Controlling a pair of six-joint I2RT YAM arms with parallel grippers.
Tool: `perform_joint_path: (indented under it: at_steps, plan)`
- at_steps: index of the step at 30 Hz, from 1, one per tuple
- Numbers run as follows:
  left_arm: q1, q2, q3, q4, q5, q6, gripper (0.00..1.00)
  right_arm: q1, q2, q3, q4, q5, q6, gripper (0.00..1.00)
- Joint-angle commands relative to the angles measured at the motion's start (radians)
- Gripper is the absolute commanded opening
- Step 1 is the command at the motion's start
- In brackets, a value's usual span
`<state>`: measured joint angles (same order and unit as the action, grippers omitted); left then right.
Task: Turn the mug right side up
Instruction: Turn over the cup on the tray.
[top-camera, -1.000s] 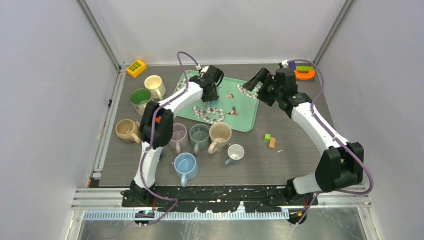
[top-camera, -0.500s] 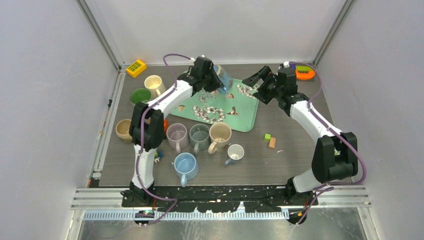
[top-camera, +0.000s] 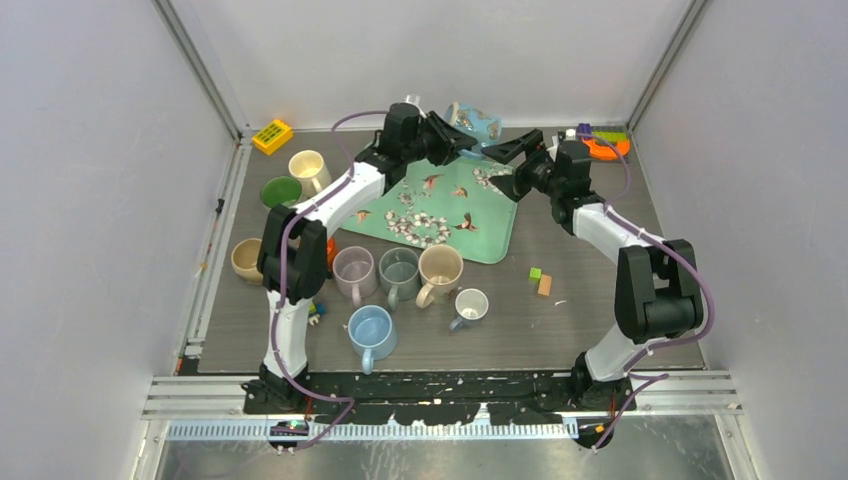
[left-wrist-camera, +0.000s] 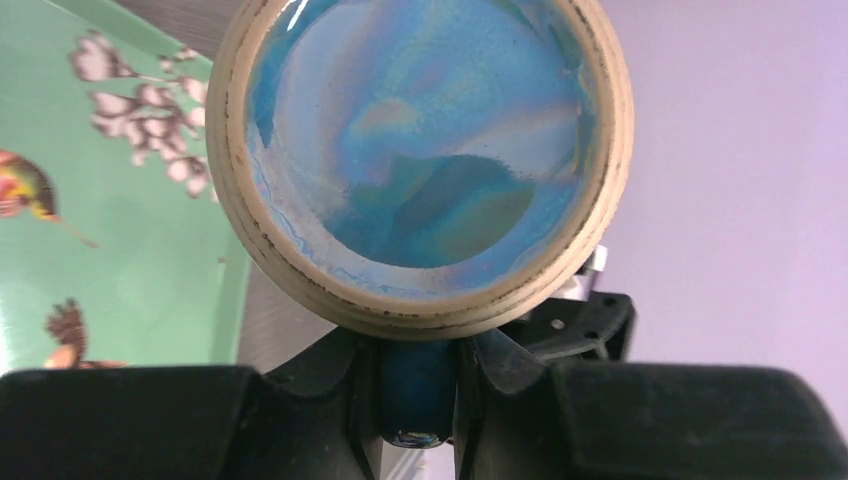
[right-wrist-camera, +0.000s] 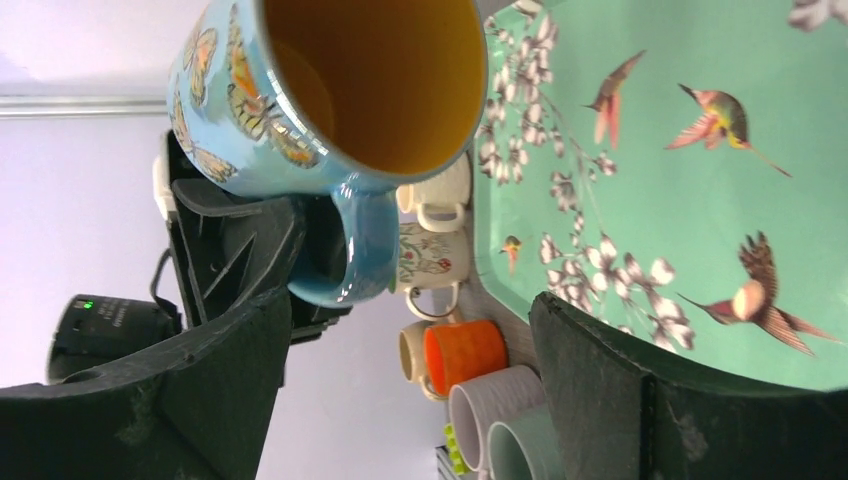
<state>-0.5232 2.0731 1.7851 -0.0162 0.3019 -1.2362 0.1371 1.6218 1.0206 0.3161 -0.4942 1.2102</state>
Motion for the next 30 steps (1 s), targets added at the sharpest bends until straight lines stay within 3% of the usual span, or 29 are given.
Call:
perform_joint_path:
  at_steps: [1, 5, 13, 30]
  plan:
    - [-0.004, -0.062, 0.000, 0.303, 0.097, -0.132, 0.00, -0.007, 0.027, 0.000, 0.225, -0.052, 0.143, 0.91]
    - [-0.010, -0.059, -0.026, 0.370, 0.117, -0.189, 0.00, -0.010, 0.074, 0.004, 0.344, -0.062, 0.236, 0.84]
    - [-0.021, -0.046, -0.046, 0.457, 0.147, -0.263, 0.00, -0.013, 0.147, 0.001, 0.569, -0.072, 0.401, 0.61]
    - [-0.035, -0.050, -0.099, 0.497, 0.155, -0.282, 0.00, -0.019, 0.118, -0.026, 0.631, -0.062, 0.440, 0.19]
